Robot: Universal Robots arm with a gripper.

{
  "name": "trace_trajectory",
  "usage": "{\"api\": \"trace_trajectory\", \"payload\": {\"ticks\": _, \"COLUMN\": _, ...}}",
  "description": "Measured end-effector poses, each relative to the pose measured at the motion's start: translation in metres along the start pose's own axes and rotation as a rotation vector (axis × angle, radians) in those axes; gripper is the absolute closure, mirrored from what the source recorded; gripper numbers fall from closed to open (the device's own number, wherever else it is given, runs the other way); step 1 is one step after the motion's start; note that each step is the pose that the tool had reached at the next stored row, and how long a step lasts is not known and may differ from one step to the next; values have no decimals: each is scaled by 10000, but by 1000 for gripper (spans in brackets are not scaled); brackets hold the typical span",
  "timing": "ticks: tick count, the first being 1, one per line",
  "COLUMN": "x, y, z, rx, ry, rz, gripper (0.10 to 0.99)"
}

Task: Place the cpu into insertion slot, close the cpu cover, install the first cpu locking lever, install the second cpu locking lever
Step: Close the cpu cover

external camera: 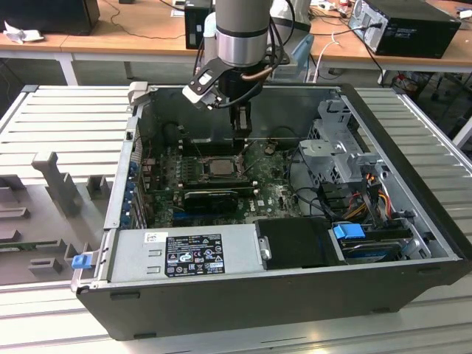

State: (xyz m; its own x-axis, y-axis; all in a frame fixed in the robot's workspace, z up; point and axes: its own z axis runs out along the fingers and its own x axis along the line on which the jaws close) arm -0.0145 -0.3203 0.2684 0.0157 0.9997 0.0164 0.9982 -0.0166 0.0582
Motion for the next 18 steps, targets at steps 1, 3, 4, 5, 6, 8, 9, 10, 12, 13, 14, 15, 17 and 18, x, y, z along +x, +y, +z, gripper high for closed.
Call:
{"api": "trace_trajectory", "payload": {"ticks": 1, "x": 0, "y": 5, "z": -4, "rx": 0, "ry": 1, "rz": -2, "gripper": 980}}
{"api": "trace_trajectory", "payload": {"ticks": 3, "x": 1, "y": 26, "z": -11, "rx": 0, "ry": -1, "rz": 0, "gripper": 980}}
{"api": "trace_trajectory", "payload": {"ticks": 4, "x": 1, "y": 31, "z": -27, "rx": 1, "ry": -1, "rz": 2, "gripper": 980}}
{"api": "trace_trajectory", "payload": {"ticks": 5, "x": 2, "y": 42, "z": -41, "rx": 0, "ry": -1, "rz": 0, "gripper": 980}}
{"api": "trace_trajectory", "payload": {"ticks": 6, "x": 3, "y": 91, "z": -41, "rx": 1, "ry": 2, "rz": 2, "gripper": 980}}
{"api": "trace_trajectory", "payload": {"ticks": 8, "x": 4, "y": 208, "z": -36, "rx": 15, "ry": -2, "rz": 1, "gripper": 980}}
{"api": "trace_trajectory", "payload": {"ticks": 9, "x": 5, "y": 258, "z": -33, "rx": 18, "ry": -3, "rz": 0, "gripper": 980}}
{"api": "trace_trajectory", "payload": {"ticks": 10, "x": 7, "y": 324, "z": -28, "rx": 17, "ry": -1, "rz": -2, "gripper": 980}}
{"api": "trace_trajectory", "payload": {"ticks": 12, "x": 8, "y": 408, "z": -20, "rx": 17, "ry": -1, "rz": -1, "gripper": 980}}
{"api": "trace_trajectory", "payload": {"ticks": 13, "x": 9, "y": 474, "z": -9, "rx": 17, "ry": 1, "rz": -1, "gripper": 980}}
{"api": "trace_trajectory", "payload": {"ticks": 14, "x": 11, "y": 525, "z": 3, "rx": 16, "ry": 2, "rz": -4, "gripper": 980}}
{"api": "trace_trajectory", "payload": {"ticks": 15, "x": 12, "y": 594, "z": 28, "rx": 17, "ry": -4, "rz": -5, "gripper": 980}}
{"api": "trace_trajectory", "payload": {"ticks": 17, "x": 17, "y": 667, "z": 100, "rx": 17, "ry": -9, "rz": -19, "gripper": 980}}
{"api": "trace_trajectory", "payload": {"ticks": 18, "x": 17, "y": 666, "z": 118, "rx": 17, "ry": -8, "rz": -23, "gripper": 980}}
